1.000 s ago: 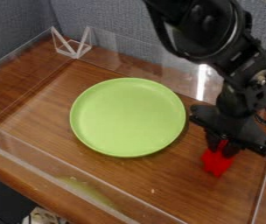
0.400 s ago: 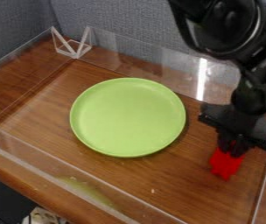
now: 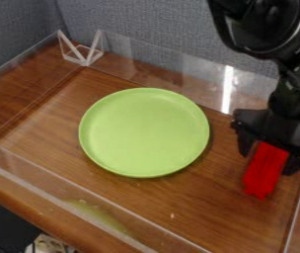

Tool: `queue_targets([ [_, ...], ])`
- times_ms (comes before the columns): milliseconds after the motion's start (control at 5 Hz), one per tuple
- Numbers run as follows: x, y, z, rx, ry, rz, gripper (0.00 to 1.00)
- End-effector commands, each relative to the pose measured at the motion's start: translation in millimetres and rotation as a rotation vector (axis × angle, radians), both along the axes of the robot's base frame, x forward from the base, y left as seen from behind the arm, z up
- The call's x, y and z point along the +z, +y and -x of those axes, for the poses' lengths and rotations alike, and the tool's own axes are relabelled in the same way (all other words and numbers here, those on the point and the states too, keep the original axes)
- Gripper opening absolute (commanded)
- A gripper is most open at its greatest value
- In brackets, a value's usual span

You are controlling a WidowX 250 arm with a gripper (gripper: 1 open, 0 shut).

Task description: Put the carrot on the left side

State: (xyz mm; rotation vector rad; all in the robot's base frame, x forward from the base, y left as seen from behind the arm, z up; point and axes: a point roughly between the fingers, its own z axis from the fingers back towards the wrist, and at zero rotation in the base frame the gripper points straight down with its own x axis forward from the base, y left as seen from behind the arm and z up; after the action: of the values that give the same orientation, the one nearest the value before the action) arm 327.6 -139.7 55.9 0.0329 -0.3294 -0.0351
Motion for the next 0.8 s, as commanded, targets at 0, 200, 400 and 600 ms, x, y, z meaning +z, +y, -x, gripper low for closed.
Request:
queue_targets([
  [0,15.5,-3,-11.2,-0.016,-0.043,0.029,1.0],
  [200,-2.5,4,-12.0,0.013,-0.029,0.032,0.0],
  [400,-13.5,17,-12.2,0.054,-0.032,0.026,1.0],
  [600,-21.2,24,-13.8,0.081,-0.036,0.029,1.0],
])
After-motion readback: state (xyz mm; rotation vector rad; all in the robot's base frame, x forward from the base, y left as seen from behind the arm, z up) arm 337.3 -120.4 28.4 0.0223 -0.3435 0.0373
